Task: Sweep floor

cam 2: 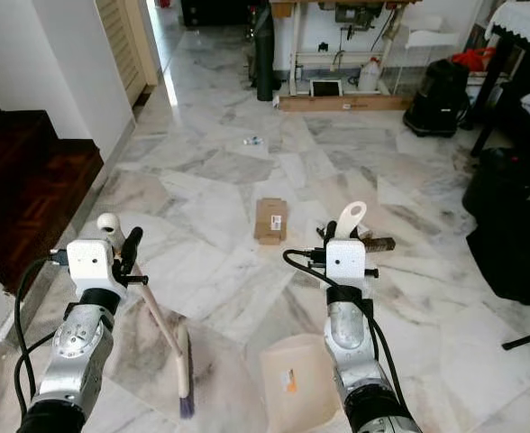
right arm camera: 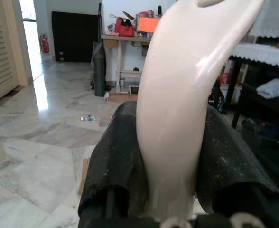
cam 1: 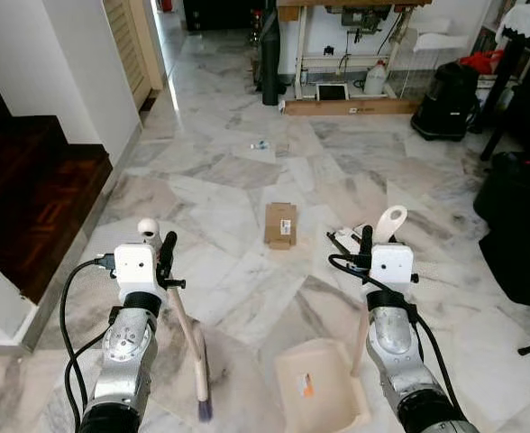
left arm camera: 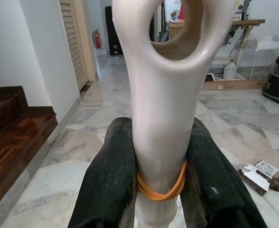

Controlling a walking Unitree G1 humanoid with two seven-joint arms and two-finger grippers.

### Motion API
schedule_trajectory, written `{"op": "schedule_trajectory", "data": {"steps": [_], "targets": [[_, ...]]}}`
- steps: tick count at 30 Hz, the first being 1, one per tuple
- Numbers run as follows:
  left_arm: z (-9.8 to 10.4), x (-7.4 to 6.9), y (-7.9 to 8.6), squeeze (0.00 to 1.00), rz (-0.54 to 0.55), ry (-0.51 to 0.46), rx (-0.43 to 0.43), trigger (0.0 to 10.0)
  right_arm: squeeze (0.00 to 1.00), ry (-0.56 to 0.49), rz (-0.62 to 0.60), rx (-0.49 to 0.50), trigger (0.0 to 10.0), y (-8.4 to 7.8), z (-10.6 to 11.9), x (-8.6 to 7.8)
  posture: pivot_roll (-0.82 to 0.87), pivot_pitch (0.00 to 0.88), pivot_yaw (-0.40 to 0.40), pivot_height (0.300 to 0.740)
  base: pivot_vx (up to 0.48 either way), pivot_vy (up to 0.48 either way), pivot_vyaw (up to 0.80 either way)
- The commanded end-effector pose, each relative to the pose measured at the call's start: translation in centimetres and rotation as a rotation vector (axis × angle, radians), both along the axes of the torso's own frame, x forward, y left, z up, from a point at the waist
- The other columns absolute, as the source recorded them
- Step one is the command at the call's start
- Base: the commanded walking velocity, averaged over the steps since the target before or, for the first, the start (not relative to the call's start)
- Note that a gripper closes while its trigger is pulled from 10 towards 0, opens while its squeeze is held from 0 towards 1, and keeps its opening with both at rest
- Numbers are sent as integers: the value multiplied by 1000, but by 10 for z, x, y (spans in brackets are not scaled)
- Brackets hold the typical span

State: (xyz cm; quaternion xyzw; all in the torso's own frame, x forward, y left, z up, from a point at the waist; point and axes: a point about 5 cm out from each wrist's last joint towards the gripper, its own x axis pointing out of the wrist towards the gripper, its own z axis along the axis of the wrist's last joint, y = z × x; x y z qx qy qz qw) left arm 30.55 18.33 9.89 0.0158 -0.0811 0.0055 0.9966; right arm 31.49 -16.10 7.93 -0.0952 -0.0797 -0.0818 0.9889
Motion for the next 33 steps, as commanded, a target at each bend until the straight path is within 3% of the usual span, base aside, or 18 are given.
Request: {"op": "schedule_trajectory", "data": {"steps": [1,12,33], "targets": [[6,4,0,0,-5,-24,-6,10000,0,-34,2,4,10000,0,5,1,64,0,48,740,0,0,0],[-1,-2,4,0,48,-14,-23,10000,0,-26,69,-2,10000,11,7,5,83,0,-7,740,0,0,0],[-2,-2,5,0,80,-20,-29,10000,0,-20,57,-8,10000,5,8,7,75,0,-14,740,43,0,0]]}}
